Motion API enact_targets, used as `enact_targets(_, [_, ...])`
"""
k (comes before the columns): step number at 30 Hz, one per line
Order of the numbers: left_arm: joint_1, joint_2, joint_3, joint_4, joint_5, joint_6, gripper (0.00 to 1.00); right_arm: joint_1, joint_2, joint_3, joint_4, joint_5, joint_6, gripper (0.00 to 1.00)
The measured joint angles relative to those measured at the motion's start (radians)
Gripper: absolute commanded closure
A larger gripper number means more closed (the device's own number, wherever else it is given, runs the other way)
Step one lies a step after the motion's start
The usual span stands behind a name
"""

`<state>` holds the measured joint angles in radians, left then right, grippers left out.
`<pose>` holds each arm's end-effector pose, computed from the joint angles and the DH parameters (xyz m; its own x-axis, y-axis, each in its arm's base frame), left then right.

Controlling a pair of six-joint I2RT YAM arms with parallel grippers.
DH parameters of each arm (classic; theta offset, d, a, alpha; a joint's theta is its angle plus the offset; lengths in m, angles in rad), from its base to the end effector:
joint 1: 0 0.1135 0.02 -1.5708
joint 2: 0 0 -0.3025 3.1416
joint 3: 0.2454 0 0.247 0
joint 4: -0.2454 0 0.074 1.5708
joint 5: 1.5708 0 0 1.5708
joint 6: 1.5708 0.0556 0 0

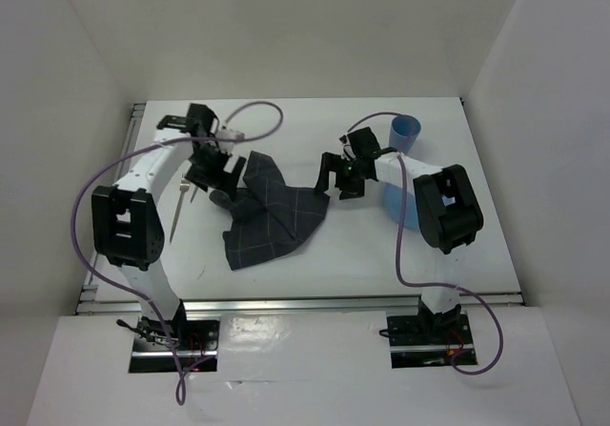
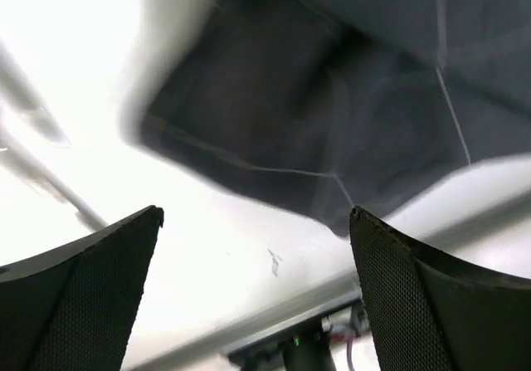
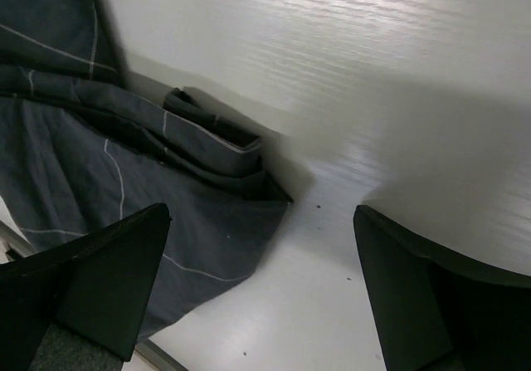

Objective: Set the dinner table for one person

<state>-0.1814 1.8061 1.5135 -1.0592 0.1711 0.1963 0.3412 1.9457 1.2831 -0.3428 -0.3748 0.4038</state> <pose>0.3575 -0.0752 0.2703 -0.8999 0.3605 -0.2455 0.3973 0.9097 -0.1206 0.3927 0.1610 0.1887 -0.9267 0.0590 -0.3712 -0.1437 0.8571 0.4948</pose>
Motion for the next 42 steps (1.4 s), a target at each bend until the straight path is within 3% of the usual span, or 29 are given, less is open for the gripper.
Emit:
enact_targets(6, [0.211,0.028,0.098,0.029,0.099,-0.072,0.01,0.039,0.008,-0.011,0.035,-0.010,0.031,0.00])
enact_targets(16, [0.201,0.318,0.165,-0.076,0.238,-0.074,0.01,0.042,-0.003,-0.038,0.063,-0.011,0.077,0.00])
enact_targets(17, [0.201,0.334,0.192,-0.074,0.245,-0.077,0.06,0.042,-0.008,-0.046,0.067,-0.015,0.083,0.02])
enact_targets(20, [0.201,0.357,0.242,-0.061,0.262,-0.098,0.64,0.042,-0.011,-0.066,0.087,-0.039,0.100,0.20])
enact_targets(21, [0.201,0.359,0.250,-0.056,0.275,-0.093,0.83,0.042,-0.011,-0.073,0.095,-0.048,0.103,0.32])
enact_targets(22, [0.201,0.361,0.252,-0.055,0.284,-0.097,1.00,0.043,-0.010,-0.082,0.101,-0.063,0.109,0.59])
enact_targets(26, [0.203,0.360,0.242,-0.059,0.307,-0.071,1.00,0.043,0.011,-0.117,0.097,-0.100,0.130,1.00])
enact_targets(32, [0.205,0.286,0.187,-0.064,0.303,-0.033,1.00,0.032,-0.023,-0.120,0.051,-0.074,0.134,1.00])
enact_targets(36, [0.207,0.137,0.185,-0.067,0.301,0.004,1.00,-0.004,-0.183,-0.095,-0.067,0.037,0.099,1.00])
enact_targets(42, [0.207,-0.069,0.256,-0.082,0.301,0.025,1.00,-0.043,-0.388,0.153,-0.183,0.185,0.024,1.00])
